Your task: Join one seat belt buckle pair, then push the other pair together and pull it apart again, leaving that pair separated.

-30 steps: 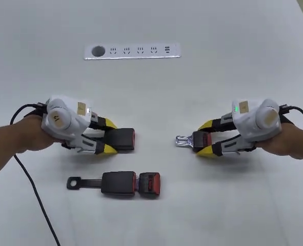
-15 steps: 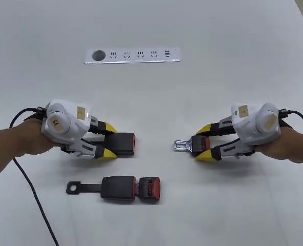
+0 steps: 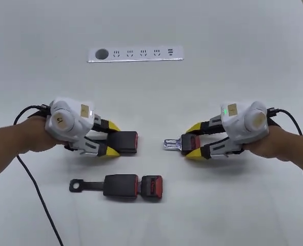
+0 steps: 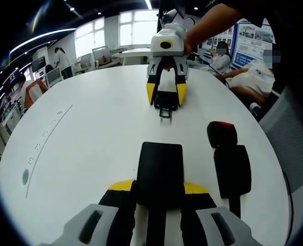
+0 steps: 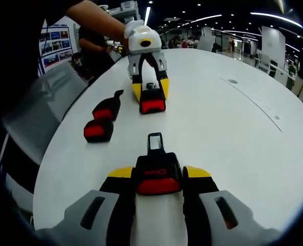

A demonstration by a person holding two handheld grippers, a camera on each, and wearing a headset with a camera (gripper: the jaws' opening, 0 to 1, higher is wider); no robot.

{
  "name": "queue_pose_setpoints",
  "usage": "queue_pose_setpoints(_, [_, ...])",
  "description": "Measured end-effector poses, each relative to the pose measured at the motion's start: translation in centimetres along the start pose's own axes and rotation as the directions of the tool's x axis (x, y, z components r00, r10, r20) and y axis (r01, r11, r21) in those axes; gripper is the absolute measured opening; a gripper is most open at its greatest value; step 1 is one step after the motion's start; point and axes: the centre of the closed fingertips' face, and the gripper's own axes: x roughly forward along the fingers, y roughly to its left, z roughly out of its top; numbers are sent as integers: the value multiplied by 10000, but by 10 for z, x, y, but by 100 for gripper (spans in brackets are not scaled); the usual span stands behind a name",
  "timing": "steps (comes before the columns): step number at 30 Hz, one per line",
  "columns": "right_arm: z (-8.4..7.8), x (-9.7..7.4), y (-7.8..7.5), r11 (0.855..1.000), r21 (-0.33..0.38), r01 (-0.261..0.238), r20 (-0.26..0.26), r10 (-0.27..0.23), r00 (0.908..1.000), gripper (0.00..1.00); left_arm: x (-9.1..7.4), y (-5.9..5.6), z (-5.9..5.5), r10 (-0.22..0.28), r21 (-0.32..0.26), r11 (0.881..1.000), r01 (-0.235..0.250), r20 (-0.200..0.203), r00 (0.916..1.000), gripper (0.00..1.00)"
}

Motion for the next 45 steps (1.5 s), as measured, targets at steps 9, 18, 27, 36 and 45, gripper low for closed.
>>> queue_pose_setpoints(9, [14,16,2,10000,6,-62,240,62,9997,34,0,1,-1,-3,60,10000,3,-121,9999,34])
queue_pose_setpoints(18, [26,28,4,10000,-11,-32,469,32,9989,34,1,0,0,-23,98,9999,25,-200,9998,34])
queue_pose_setpoints(27, [34,45,2,9999,-88,-48,687,54,9976,34,1,0,-1,-38,160,9999,43,-343,9994,34])
queue_pose_setpoints(36, [41,55,2,9998,-187,-43,754,57,9971,34,2,0,-2,-101,285,9995,115,-489,9988,34])
queue_pose_setpoints(45, [44,59,3,9998,-180,-3,875,19,9962,34,3,2,-4,-138,334,9993,159,-621,9980,33])
